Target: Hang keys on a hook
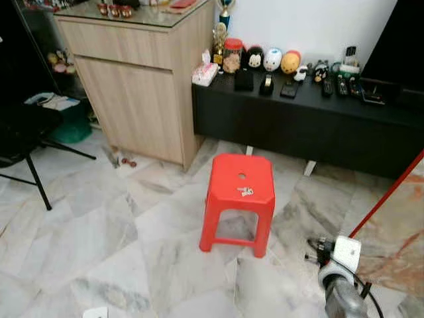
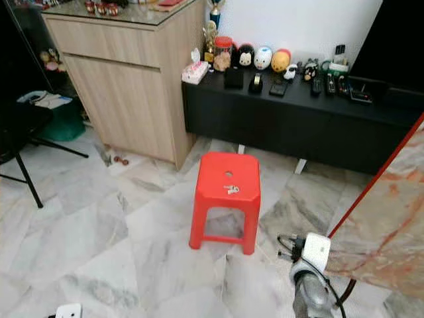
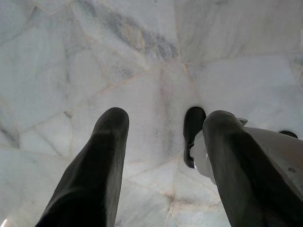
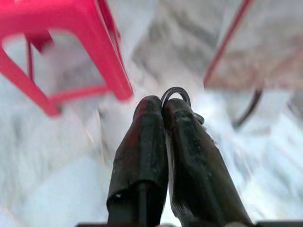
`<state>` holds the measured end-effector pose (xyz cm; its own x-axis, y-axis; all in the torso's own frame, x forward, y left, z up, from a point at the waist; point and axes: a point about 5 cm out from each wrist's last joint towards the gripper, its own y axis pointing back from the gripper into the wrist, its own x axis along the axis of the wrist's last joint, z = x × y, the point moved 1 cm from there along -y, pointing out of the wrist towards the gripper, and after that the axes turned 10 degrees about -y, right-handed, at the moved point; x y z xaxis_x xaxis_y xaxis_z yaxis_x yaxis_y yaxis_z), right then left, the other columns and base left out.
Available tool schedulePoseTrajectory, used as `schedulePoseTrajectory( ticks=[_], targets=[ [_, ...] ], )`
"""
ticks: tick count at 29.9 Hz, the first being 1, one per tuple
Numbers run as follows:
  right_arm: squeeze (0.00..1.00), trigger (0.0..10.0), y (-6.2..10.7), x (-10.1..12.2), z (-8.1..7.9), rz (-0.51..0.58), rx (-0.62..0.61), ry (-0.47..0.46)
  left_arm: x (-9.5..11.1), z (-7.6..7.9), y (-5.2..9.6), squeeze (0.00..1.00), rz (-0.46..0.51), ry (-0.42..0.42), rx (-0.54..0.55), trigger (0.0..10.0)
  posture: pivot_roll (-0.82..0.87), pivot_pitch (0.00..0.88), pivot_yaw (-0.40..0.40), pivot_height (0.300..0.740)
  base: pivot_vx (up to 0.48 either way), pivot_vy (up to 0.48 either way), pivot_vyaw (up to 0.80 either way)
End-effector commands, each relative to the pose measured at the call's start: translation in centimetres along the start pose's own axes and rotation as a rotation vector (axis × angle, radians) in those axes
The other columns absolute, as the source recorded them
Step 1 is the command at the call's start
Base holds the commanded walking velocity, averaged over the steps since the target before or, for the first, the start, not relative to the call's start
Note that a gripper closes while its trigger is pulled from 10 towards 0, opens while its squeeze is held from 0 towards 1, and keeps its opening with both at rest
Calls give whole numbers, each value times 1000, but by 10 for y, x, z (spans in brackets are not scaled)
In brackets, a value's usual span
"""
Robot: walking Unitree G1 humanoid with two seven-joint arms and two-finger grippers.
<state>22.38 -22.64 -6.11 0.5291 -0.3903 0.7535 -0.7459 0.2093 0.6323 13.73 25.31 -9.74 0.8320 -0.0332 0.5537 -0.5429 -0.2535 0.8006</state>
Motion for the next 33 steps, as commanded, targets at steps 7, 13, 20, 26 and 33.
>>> schedulePoseTrajectory(
  ticks=[7, 13, 20, 26, 33],
  targets=[
    [0, 10000, 5, -30, -6, -166, 5, 121, -13, -6, 3, 0, -48, -9, -7, 10000, -25, 0, -51, 740, 0, 0, 0],
    [0, 10000, 6, -35, -9, -204, 16, 156, -13, -6, 3, 0, -45, -30, -15, 10000, -20, 0, -51, 740, 0, -111, 0],
    [0, 10000, 12, -46, 3, -259, -22, 142, -23, -3, 6, 0, -63, -40, -25, 10000, -27, 0, -46, 740, 0, -417, -223],
    [0, 10000, 16, -54, 14, -285, -39, 144, -25, 0, 7, 0, -67, -49, -31, 10000, -25, 0, -45, 740, 0, -379, -256],
    [0, 10000, 19, -57, 21, -302, -42, 145, -23, 2, 6, 0, -60, -67, -40, 10000, -30, 0, -32, 740, 0, -381, 0]
  ],
)
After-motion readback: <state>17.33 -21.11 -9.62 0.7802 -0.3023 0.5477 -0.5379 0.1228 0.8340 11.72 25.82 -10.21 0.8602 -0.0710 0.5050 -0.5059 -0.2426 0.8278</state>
